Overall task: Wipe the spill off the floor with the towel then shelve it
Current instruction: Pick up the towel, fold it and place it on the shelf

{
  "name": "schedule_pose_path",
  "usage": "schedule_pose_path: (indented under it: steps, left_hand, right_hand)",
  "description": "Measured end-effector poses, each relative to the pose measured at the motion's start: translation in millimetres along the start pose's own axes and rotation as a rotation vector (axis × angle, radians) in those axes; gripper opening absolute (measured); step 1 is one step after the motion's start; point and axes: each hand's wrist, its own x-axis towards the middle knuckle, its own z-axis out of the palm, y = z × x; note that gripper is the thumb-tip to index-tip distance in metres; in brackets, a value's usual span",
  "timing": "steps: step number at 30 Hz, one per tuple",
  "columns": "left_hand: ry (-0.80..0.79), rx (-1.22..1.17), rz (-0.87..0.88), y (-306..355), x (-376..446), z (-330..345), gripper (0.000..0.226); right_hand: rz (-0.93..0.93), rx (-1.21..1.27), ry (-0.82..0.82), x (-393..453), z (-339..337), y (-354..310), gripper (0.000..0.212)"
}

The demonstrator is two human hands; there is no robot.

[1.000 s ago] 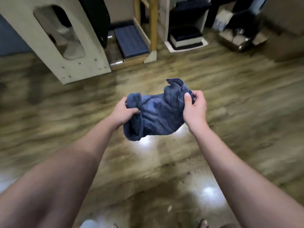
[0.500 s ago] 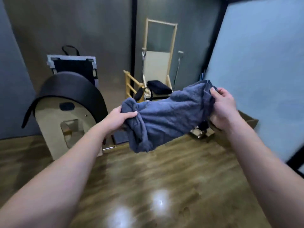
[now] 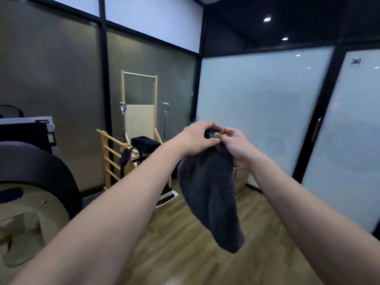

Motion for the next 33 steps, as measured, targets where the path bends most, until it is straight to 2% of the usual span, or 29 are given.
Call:
schedule_pose_path:
  steps: [2, 5, 8, 12, 16, 18, 21, 24, 26, 28, 30, 31, 33]
  left_hand:
    - [-0.078, 0.036, 0.033, 14, 7, 8, 0.050]
    - [-0.209, 0.028, 0.125, 32, 15, 28, 0.064]
    - [-0.178, -0.054, 0.216, 51, 22, 49, 0.055]
    - [-0.144, -0.235, 0.231, 76, 33, 69, 0.038]
    - [-0.123, -0.294, 0.199, 101, 42, 79, 0.038]
    - [-0.113, -0.336, 0.185, 112, 46, 81, 0.033]
    - [-0.083, -0.390, 0.191, 124, 49, 85, 0.031]
    - [-0.096, -0.407, 0.185, 135, 49, 96, 0.026]
    - [-0.155, -0.391, 0.137, 139, 51, 101, 0.028]
    - [-0.312, -0.385, 0.038, 142, 53, 100, 0.043]
    - [-0.473, -0.327, -0.011, 148, 52, 95, 0.037]
    - [-0.492, -0.278, -0.004, 151, 53, 94, 0.029]
    - [-0.431, -0.226, 0.012, 161, 56, 94, 0.017]
  right_hand:
    - [0.026, -0.005, 0.029, -11, -20, -5, 0.010]
    - [0.051, -0.040, 0.098, -30, -46, -16, 0.009]
    - [0.059, -0.019, 0.127, -53, -64, -27, 0.018]
    - [0.067, 0.126, 0.074, -85, -91, -39, 0.039]
    - [-0.006, 0.227, 0.195, -111, -121, -44, 0.012]
    - [-0.009, 0.157, 0.180, -125, -140, -44, 0.016]
    - [0.030, -0.124, 0.120, -140, -159, -40, 0.011]
    - [-0.034, -0.163, 0.191, -146, -167, -39, 0.009]
    - [-0.118, -0.177, 0.210, -145, -174, -39, 0.014]
    - [-0.169, -0.238, 0.192, -145, -182, -38, 0.014]
    - [-0.187, -0.320, 0.174, -144, -191, -34, 0.012]
    - [-0.195, -0.355, 0.174, -143, -196, -30, 0.010]
    - [-0.223, -0.391, 0.180, -141, -205, -24, 0.007]
